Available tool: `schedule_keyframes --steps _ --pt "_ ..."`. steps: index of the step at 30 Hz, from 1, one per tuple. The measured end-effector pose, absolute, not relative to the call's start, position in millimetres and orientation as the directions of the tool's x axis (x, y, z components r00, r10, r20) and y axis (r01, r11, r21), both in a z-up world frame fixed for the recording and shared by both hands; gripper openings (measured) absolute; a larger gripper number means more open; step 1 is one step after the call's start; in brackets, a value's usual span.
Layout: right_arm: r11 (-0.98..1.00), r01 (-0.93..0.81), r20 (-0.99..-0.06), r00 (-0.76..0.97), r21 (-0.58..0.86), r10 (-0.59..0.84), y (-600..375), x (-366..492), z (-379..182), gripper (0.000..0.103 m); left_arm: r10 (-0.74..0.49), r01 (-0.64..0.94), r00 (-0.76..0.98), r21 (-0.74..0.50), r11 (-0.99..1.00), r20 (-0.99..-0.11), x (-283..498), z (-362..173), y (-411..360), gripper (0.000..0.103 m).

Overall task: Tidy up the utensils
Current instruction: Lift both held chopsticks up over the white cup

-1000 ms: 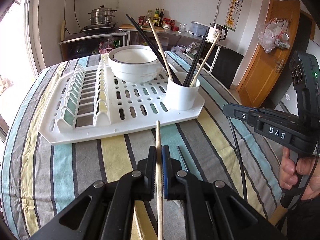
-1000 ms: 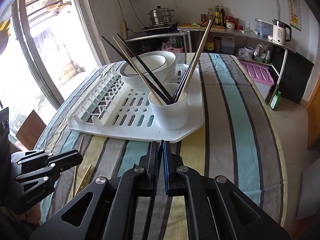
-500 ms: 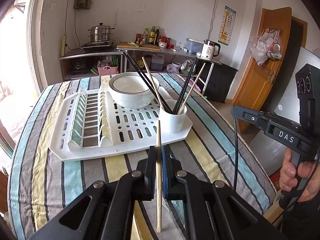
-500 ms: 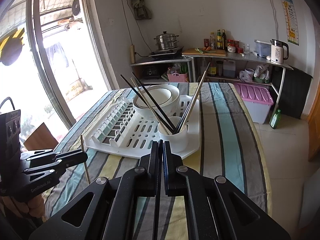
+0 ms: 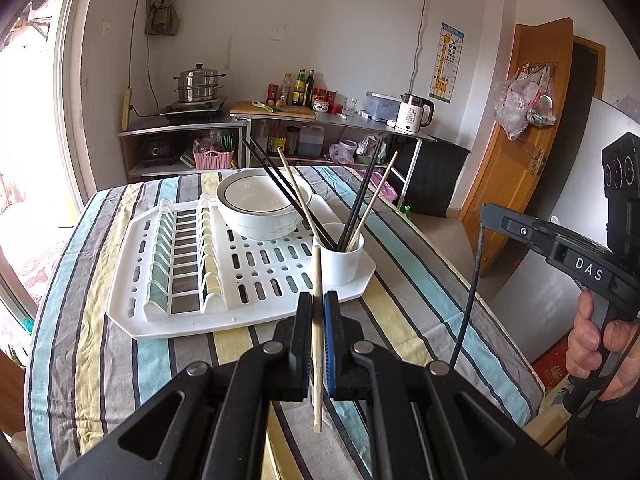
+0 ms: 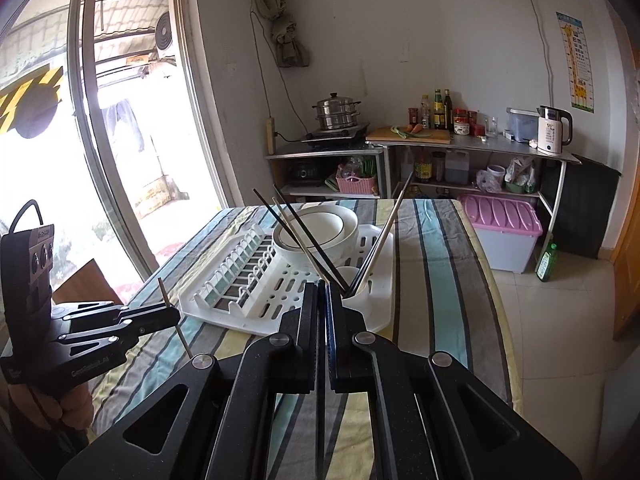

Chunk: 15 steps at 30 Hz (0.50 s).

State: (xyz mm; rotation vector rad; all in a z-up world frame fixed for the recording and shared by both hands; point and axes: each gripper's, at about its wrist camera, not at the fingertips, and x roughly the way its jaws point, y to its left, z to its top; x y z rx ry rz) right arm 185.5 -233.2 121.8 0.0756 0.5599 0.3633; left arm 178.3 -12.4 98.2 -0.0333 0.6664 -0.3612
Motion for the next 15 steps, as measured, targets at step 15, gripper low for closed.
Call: schedule_keyframes --steps 15 --pt "0.938 -0.319 -0.470 0.813 0.132 0.343 -236 186 140 0.003 -0.343 0.339 0.745 -0.119 0.933 -0.572 191 124 -21 0.006"
